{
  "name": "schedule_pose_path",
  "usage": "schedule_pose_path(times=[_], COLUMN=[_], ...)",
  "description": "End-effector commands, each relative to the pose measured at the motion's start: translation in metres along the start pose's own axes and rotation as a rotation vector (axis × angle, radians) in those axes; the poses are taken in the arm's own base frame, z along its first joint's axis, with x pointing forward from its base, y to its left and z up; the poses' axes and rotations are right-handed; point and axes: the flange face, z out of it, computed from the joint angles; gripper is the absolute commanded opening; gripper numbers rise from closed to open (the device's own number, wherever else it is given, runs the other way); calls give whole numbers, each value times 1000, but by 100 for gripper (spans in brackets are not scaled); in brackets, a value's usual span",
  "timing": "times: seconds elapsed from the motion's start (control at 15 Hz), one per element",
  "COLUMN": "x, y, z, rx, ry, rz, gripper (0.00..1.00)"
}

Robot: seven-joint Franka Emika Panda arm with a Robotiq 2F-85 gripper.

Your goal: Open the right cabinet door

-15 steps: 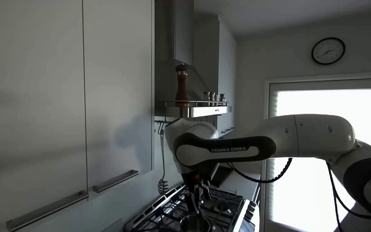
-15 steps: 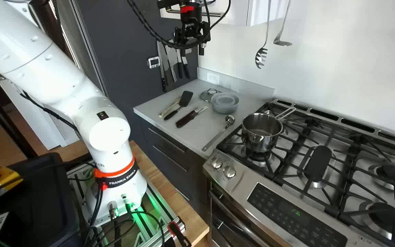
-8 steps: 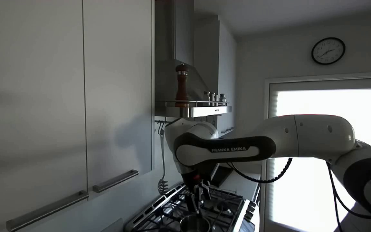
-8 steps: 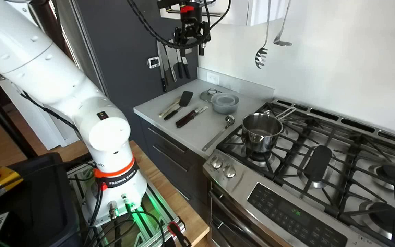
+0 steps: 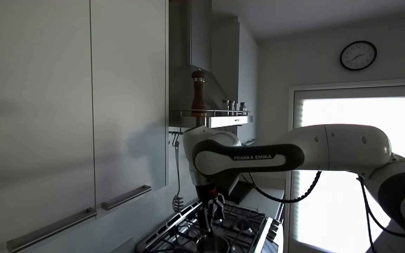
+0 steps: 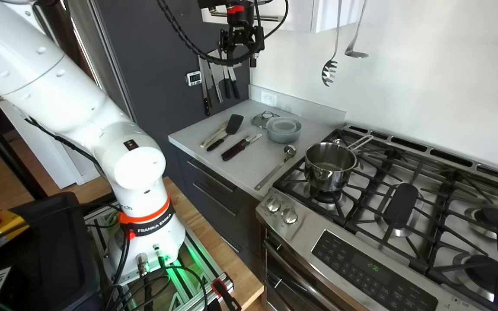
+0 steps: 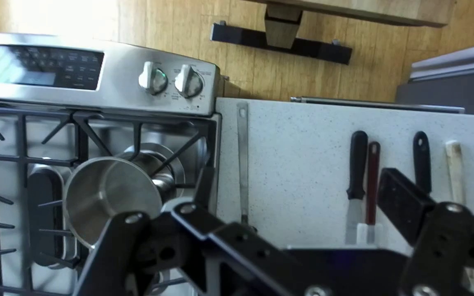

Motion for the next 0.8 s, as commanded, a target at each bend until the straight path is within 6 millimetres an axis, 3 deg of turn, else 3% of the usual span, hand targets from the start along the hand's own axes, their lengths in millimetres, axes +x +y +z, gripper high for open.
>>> schedule_pose_path(times=[0.0, 0.33, 0.47, 0.53, 0.73], x=[-8, -7, -6, 0, 0], y=[-6, -15, -24, -16, -23], z=[-4, -16, -19, -22, -24], rx=[136, 284, 244, 247, 242], ry=[109, 166, 211, 180, 198], rz=[51, 220, 213, 185, 193], gripper=[100, 100, 100, 100, 100])
